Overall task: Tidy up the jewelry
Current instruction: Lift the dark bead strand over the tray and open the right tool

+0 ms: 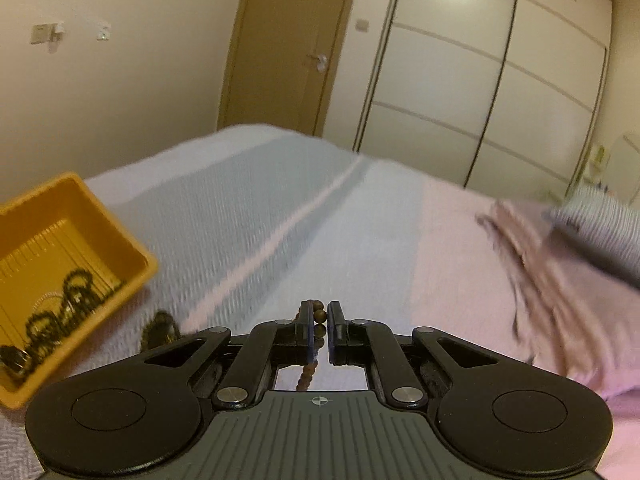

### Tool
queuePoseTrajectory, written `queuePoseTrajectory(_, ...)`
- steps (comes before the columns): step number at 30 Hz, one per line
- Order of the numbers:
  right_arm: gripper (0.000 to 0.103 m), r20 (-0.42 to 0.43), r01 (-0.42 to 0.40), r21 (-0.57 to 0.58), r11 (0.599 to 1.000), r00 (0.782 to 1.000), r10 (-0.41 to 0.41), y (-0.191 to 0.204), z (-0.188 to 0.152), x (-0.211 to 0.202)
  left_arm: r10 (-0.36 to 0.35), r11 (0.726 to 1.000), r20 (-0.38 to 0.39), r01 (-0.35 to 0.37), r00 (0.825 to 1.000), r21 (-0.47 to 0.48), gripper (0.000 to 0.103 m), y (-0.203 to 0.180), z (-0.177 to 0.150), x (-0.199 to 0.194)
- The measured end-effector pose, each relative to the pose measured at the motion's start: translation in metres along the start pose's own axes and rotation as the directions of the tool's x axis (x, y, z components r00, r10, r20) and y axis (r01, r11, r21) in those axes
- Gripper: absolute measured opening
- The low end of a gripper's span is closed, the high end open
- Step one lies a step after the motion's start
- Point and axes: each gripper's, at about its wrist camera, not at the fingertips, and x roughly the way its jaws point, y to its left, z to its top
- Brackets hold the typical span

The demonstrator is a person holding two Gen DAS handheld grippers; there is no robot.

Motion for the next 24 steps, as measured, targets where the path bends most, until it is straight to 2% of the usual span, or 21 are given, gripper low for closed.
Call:
queuePoseTrajectory(7,0.006,0.050,-0.016,-0.067,0.998,0.999,0.019,0.007,0.029,-0.028,-0.004,1.000,0.001,0.004,1.000,-0.005,0.003,0.001,0.000,0.000)
queuePoseTrajectory(14,0.006,0.111,-0.078,-0.112,0.991,0.990,0.090,0.020,0.056,-0.048,-0.007,1.000,-0.006,0.007,1.000,-0.017,0.003,0.003,0.000,0.000)
queuePoseTrajectory(20,0.006,0.164,-0.199,-0.125,0.972,0.962,0.218,0.039,0.089,-0.064,-0.009,1.000,-0.007,0.009,1.000,-0.020,0.003,0.003,-0.001,0.001)
queuePoseTrajectory(24,0.006,0.187,-0.290,-0.153,0.945,0.930,0.316,0.066,0.108,-0.067,-0.010,1.000,-0.006,0.009,1.000,-0.024,0.003,0.004,-0.001,0.001)
